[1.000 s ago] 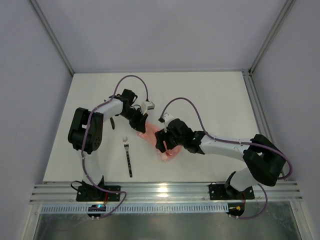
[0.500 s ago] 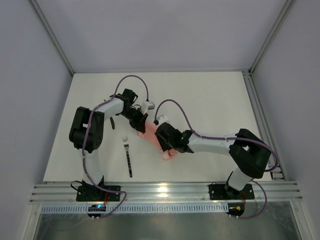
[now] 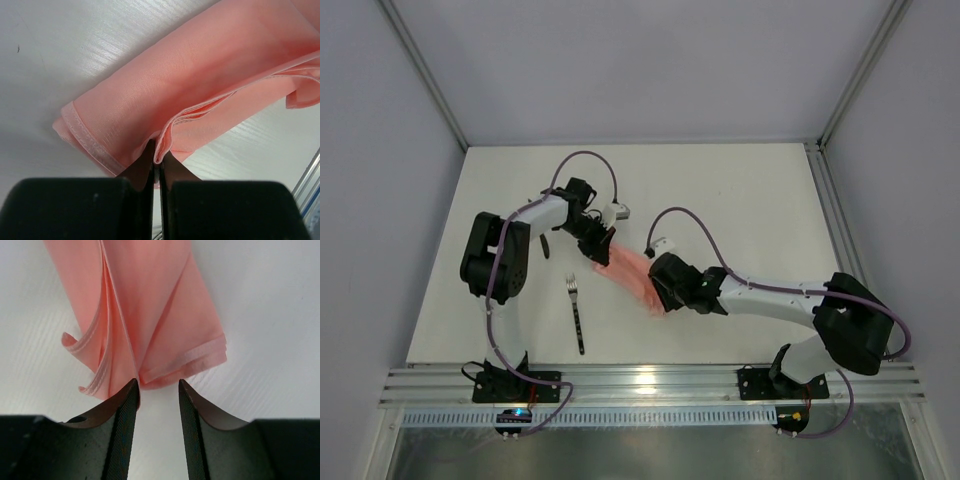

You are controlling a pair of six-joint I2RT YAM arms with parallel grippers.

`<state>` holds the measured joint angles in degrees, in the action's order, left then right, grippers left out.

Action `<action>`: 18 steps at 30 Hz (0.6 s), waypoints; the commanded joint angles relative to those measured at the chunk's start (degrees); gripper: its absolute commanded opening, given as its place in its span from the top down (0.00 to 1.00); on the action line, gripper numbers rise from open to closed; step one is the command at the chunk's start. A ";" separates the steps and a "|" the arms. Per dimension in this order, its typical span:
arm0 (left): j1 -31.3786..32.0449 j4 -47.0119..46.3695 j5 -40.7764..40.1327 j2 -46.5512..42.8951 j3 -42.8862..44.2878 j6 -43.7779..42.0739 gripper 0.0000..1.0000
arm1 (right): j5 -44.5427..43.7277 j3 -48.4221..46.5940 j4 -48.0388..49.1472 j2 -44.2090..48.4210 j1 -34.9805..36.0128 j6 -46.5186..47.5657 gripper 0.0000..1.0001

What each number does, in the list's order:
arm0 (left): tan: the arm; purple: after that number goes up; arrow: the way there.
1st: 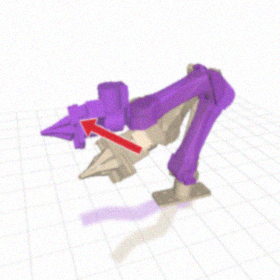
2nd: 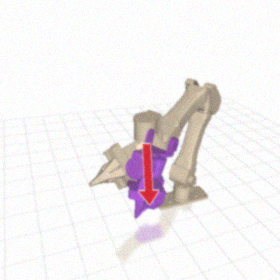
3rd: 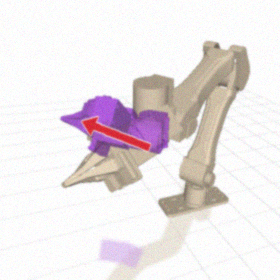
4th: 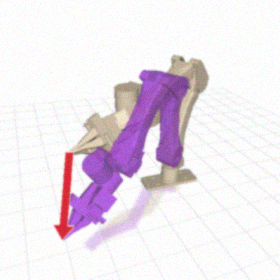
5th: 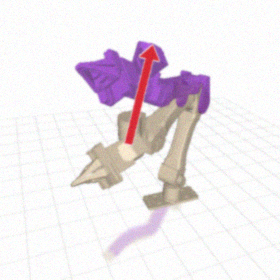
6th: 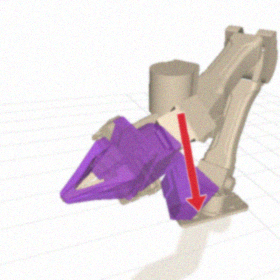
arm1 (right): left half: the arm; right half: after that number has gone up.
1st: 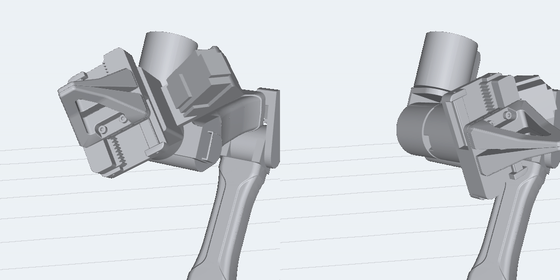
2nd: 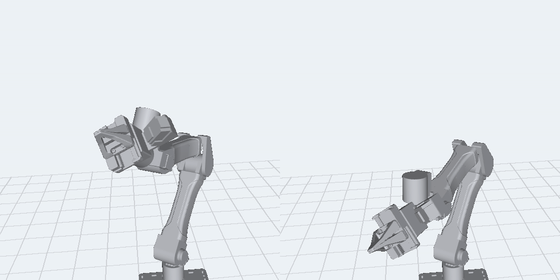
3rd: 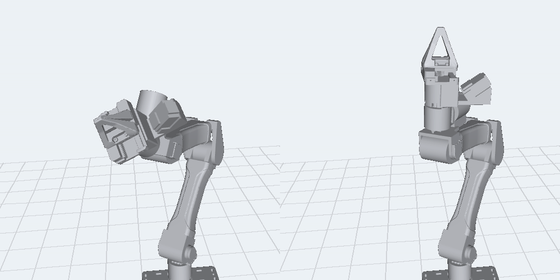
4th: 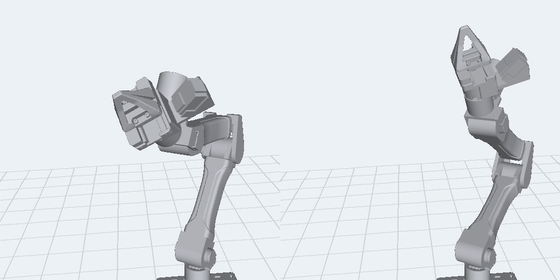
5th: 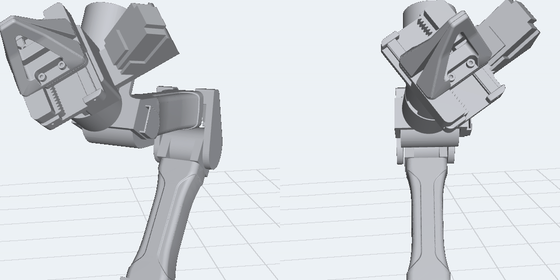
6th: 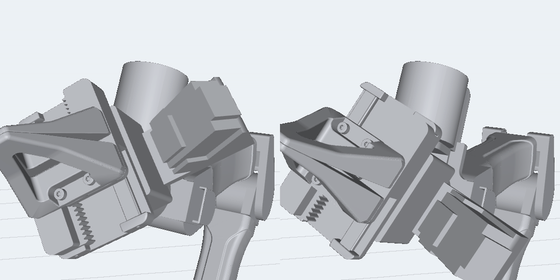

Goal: Fold the napkin into a case and place the utensils inside
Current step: Fold the 2/3-rectangle-folded napkin at the center of the board.

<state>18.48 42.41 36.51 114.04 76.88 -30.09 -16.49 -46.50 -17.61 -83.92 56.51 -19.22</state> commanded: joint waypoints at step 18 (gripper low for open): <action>-0.37 1.53 -0.39 1.10 2.31 -0.59 1.00 | 3.30 5.97 5.82 10.18 2.55 0.42 0.31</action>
<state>18.46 43.59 36.45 114.39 77.58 -30.41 -14.66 -43.13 -16.21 -74.26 58.81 -18.61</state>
